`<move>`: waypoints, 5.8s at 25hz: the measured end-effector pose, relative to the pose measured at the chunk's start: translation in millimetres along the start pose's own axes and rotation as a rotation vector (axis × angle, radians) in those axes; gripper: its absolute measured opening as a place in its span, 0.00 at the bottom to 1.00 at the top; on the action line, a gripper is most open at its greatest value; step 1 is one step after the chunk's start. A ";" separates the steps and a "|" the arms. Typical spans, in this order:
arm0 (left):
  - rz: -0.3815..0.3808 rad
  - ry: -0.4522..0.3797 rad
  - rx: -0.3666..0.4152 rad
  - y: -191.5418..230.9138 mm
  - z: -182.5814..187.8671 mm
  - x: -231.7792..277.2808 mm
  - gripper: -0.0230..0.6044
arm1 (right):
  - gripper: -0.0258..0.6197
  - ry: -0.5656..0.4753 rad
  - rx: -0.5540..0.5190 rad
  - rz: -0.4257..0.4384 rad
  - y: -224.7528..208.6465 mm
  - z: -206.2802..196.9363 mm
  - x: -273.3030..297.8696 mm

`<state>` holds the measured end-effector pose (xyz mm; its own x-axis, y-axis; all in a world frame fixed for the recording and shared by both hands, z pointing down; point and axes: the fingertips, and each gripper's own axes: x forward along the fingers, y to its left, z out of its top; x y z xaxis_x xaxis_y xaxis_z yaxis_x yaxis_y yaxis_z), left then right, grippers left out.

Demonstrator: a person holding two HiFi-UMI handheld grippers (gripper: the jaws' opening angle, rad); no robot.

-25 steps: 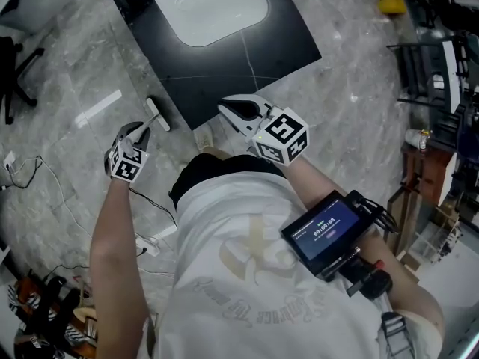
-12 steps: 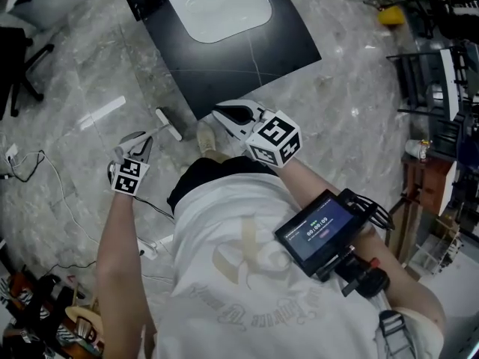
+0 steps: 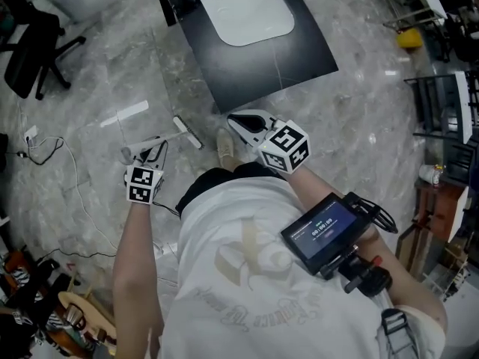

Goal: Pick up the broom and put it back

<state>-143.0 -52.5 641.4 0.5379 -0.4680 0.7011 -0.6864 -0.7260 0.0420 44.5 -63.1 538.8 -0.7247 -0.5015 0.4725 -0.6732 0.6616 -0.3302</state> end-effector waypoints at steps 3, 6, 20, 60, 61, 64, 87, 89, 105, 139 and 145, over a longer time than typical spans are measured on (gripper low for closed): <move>0.050 -0.048 -0.047 -0.1 6.5 -20.4 0.18 | 0.07 -0.006 -0.010 0.020 6.6 1.5 2.8; 0.100 -0.093 -0.093 -2.0 10.7 -43.5 0.18 | 0.07 -0.012 -0.024 0.040 17.7 4.5 4.3; 0.273 -0.267 -0.210 -16.2 -1.5 -170.4 0.18 | 0.07 -0.026 -0.089 0.094 104.1 0.3 10.9; 0.271 -0.375 -0.269 -39.9 -38.1 -217.4 0.18 | 0.07 -0.003 -0.140 0.051 121.9 -5.7 7.4; 0.265 -0.374 -0.266 -39.2 -36.4 -215.5 0.18 | 0.07 -0.008 -0.136 0.043 118.6 -4.0 6.2; 0.247 -0.370 -0.262 -36.0 -34.2 -208.0 0.18 | 0.07 -0.022 -0.124 0.019 109.7 -0.8 4.0; 0.087 -0.202 -0.120 -9.5 -4.4 -120.6 0.17 | 0.07 -0.083 -0.018 -0.093 31.9 9.8 -15.4; 0.073 -0.177 -0.110 -7.2 -2.5 -108.4 0.17 | 0.07 -0.084 -0.010 -0.095 21.4 14.3 -12.4; -0.043 0.002 0.016 28.0 16.5 4.2 0.17 | 0.07 -0.057 0.036 -0.134 -59.7 38.8 -9.2; -0.242 0.264 0.231 23.7 -8.2 167.1 0.17 | 0.07 0.009 0.118 -0.225 -147.0 29.8 -18.2; -0.271 0.248 0.229 14.3 2.3 187.6 0.17 | 0.07 0.014 0.127 -0.243 -155.3 27.0 -21.2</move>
<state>-50.7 -151.8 771.8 0.5310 -0.1299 0.8374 -0.3946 -0.9124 0.1087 160.5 -170.2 558.1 -0.5383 -0.6289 0.5610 -0.8407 0.4472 -0.3053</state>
